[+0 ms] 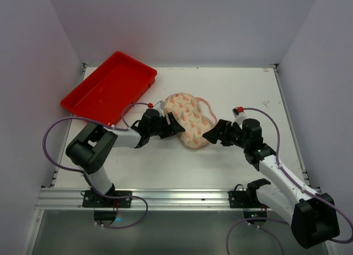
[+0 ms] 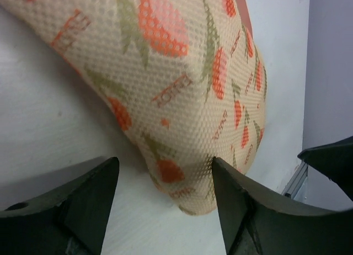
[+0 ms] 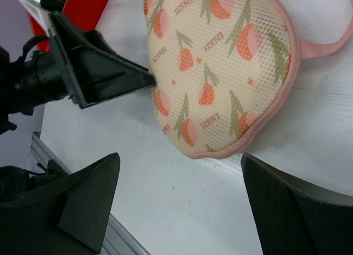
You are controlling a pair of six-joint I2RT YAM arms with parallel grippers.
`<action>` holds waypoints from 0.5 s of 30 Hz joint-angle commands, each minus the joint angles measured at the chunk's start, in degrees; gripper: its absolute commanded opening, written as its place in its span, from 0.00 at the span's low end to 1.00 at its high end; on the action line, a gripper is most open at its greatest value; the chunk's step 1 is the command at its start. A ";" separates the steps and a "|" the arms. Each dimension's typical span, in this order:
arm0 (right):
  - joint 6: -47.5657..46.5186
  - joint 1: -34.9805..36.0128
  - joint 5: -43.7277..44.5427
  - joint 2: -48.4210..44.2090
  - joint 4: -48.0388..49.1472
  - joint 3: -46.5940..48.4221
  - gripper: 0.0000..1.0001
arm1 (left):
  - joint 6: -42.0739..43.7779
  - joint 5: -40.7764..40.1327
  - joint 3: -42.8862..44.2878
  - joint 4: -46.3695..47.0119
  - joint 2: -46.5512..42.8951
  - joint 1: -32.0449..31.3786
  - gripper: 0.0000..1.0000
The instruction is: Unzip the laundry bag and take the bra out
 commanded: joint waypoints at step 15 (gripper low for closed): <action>-1.76 23.39 14.70 6.86 15.01 -4.82 0.82 | -9.32 -2.32 4.45 1.18 0.40 -3.24 0.00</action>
